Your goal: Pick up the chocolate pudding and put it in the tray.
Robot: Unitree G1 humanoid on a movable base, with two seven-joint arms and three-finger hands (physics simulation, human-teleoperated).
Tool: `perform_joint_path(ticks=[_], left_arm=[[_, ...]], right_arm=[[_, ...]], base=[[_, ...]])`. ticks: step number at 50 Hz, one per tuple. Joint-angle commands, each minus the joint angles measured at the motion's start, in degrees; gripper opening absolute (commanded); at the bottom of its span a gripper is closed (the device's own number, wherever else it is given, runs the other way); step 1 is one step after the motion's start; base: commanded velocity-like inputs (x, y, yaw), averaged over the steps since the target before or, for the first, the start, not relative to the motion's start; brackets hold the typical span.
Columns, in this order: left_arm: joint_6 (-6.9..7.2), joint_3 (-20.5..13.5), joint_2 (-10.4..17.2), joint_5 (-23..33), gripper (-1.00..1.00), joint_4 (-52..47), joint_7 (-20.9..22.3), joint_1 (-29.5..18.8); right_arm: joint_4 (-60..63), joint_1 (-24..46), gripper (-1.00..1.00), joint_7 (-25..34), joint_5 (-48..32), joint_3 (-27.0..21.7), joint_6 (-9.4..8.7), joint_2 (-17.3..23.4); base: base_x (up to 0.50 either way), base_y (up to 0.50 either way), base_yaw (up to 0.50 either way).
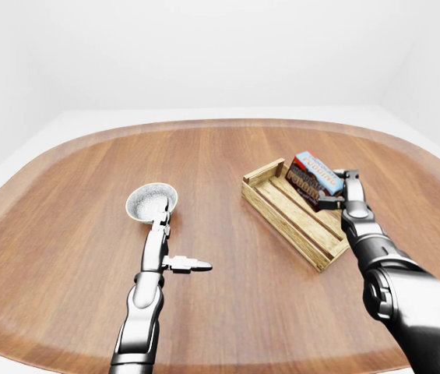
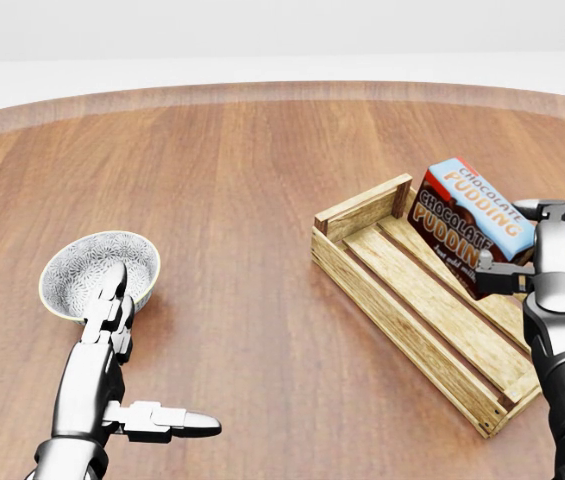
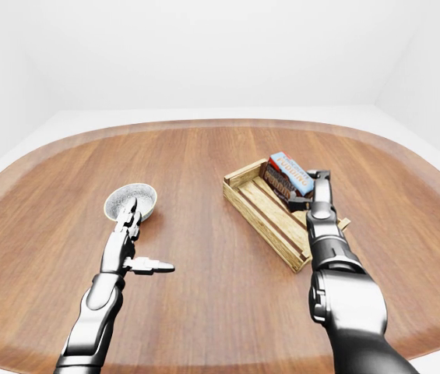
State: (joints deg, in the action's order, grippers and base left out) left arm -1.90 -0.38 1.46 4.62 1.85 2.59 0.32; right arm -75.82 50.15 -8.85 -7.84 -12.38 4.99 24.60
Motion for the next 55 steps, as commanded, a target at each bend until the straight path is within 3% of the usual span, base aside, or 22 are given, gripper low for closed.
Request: perform_joint_path(ticks=[1,12,33,55], left_arm=[[1.67,-0.9,-0.3,-2.7,1.0,0.0,0.5,-0.5],[1.88,-1.0,-0.4,-2.8,1.0,-0.2,0.3,-0.5],[0.96,-0.9,-0.3,-2.7,1.0,0.8,0.4,-0.6],[1.47,-0.9,-0.3,-2.6,1.0,0.0,0.6,-0.3]], right_arm=[[0.0,-0.5,-1.0,-1.9,1.8,-0.2,0.01,0.1],[0.0,-1.3,-1.0,-1.9,2.0,-0.4,0.01,0.1],[-0.5,-4.6,-1.0,-2.6,2.2,-0.8,0.01,0.2],[-0.9,-6.4,-1.0,-3.4,2.1,-1.2,0.01,-0.8]], base=[[0.0,0.0,0.0],[0.0,0.0,0.0],[0.0,0.0,0.0],[0.0,0.0,0.0]])
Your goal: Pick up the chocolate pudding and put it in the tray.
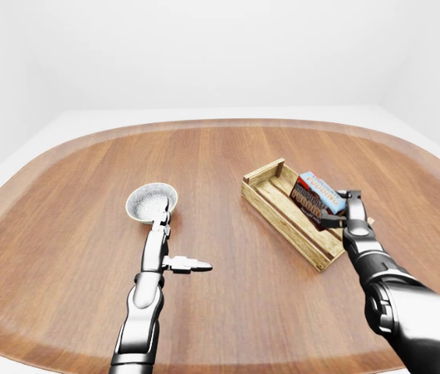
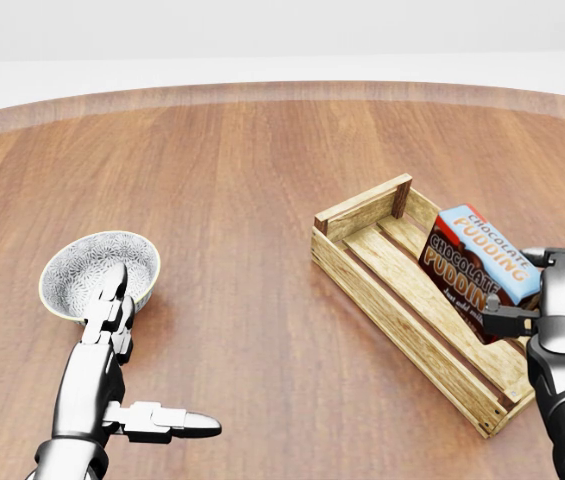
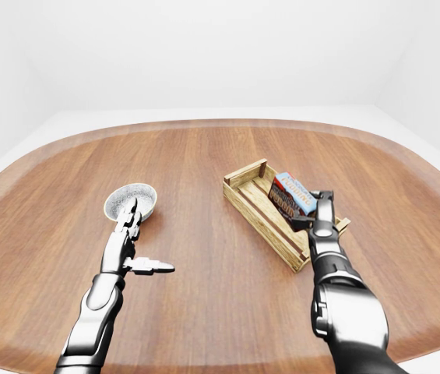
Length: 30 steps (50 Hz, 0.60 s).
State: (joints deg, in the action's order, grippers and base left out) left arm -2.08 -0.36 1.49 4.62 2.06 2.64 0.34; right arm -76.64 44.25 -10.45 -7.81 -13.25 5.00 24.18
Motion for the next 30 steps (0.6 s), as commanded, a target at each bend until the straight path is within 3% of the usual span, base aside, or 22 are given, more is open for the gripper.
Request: perform_joint_path(ticks=[1,30], left_arm=[[1.56,-0.9,-0.3,-2.6,1.0,-0.1,0.6,-0.4],[1.91,-1.0,-0.4,-2.7,1.0,-0.2,0.4,-0.6]], right_arm=[[-0.1,-0.6,-1.0,-1.8,2.1,-0.4,0.0,-0.4],[-0.3,-1.8,-1.0,-1.9,1.5,-0.4,0.0,-0.6]], base=[[0.0,0.0,0.0],[0.0,0.0,0.0]])
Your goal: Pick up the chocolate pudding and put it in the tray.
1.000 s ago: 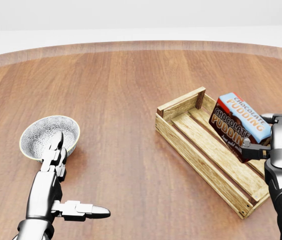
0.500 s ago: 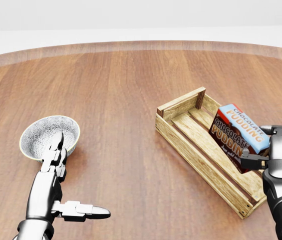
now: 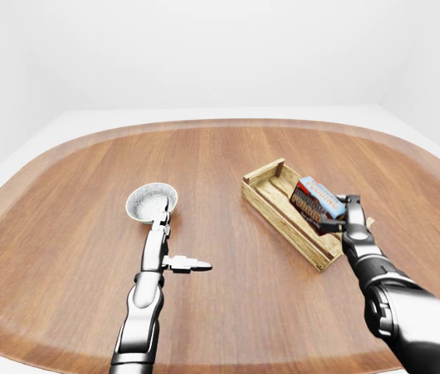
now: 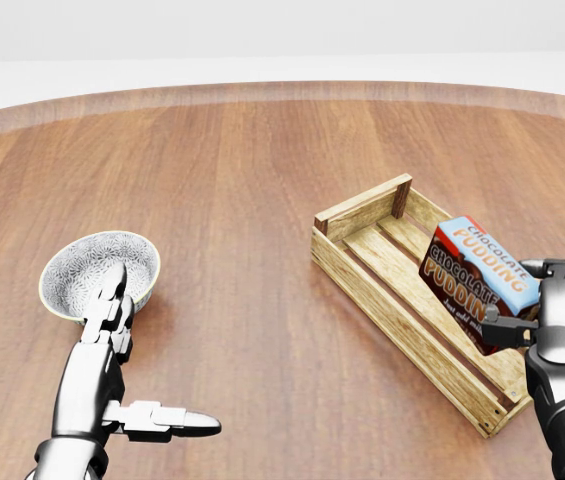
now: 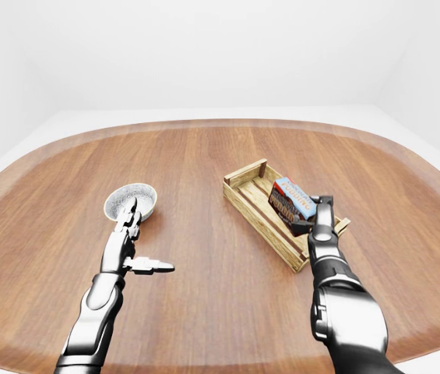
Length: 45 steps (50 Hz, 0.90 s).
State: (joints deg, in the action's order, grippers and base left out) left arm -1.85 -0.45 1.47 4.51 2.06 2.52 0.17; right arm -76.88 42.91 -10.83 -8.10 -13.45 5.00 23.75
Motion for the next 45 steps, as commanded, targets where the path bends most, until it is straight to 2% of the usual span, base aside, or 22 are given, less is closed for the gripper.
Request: perform_joint_path(ticks=[1,45], left_arm=[[1.69,-0.9,-0.3,-2.6,1.0,-0.2,0.5,-0.4],[1.7,-0.9,-0.4,-2.6,1.0,-0.2,0.4,-0.4]], right_arm=[[-0.1,-0.6,-1.0,-1.5,1.8,-0.2,0.0,-0.2],[-0.5,-2.9,-1.0,-1.6,1.7,-0.9,0.0,-0.9]], base=[[0.0,0.0,0.0],[0.0,0.0,0.0]])
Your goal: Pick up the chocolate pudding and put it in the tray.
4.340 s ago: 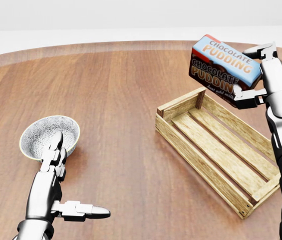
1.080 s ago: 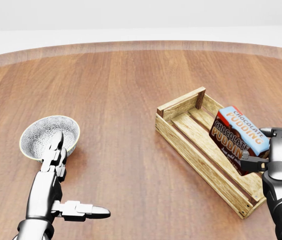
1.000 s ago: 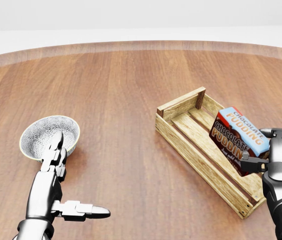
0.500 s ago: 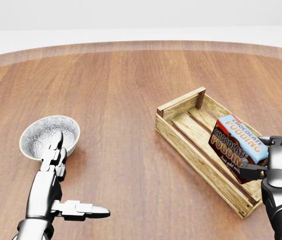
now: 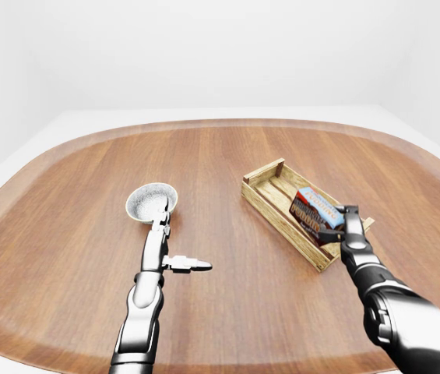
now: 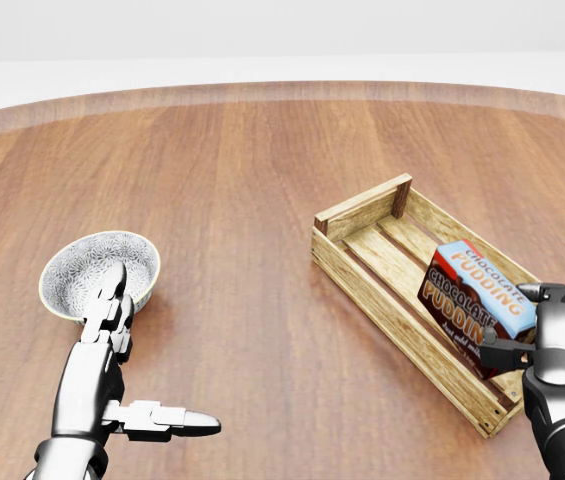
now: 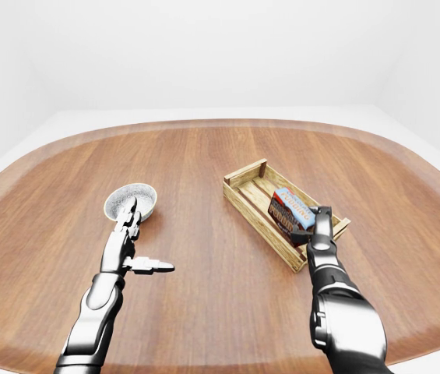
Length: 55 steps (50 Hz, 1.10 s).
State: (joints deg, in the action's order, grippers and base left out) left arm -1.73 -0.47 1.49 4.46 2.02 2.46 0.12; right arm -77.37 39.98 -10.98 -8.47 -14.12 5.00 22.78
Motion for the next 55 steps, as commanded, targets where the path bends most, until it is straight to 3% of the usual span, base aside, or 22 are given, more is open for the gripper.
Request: perform_joint_path(ticks=[1,25,27,28,30,55], left_arm=[[1.58,-0.8,-0.4,-2.6,1.0,-0.1,0.5,-0.4],[1.58,-0.8,-0.4,-2.6,1.0,-0.1,0.5,-0.4],[1.59,-0.8,-0.4,-2.6,1.0,-0.1,0.5,-0.4],[1.58,-0.8,-0.4,-2.6,1.0,-0.1,0.5,-0.4],[1.56,-0.8,-0.4,-2.6,1.0,-0.1,0.5,-0.4],[1.57,-0.8,-0.4,-2.6,1.0,-0.1,0.5,-0.4]], right_arm=[[0.0,0.0,-1.0,-1.4,2.1,-0.2,0.0,0.0],[0.0,-0.1,-1.0,-1.6,2.1,-0.2,0.0,-0.1],[0.0,-0.2,-0.18,-1.7,2.1,-0.2,0.0,-0.2],[0.0,-0.3,0.4,-1.8,2.0,-0.1,0.0,-0.2],[0.0,-0.2,1.0,-1.9,2.0,-0.1,0.0,-0.2],[0.1,0.0,1.0,-1.5,2.8,-0.7,0.0,0.2]], base=[[0.0,0.0,0.0],[0.0,0.0,0.0],[0.0,0.0,0.0],[0.0,0.0,0.0],[0.0,0.0,0.0],[0.0,0.0,0.0]])
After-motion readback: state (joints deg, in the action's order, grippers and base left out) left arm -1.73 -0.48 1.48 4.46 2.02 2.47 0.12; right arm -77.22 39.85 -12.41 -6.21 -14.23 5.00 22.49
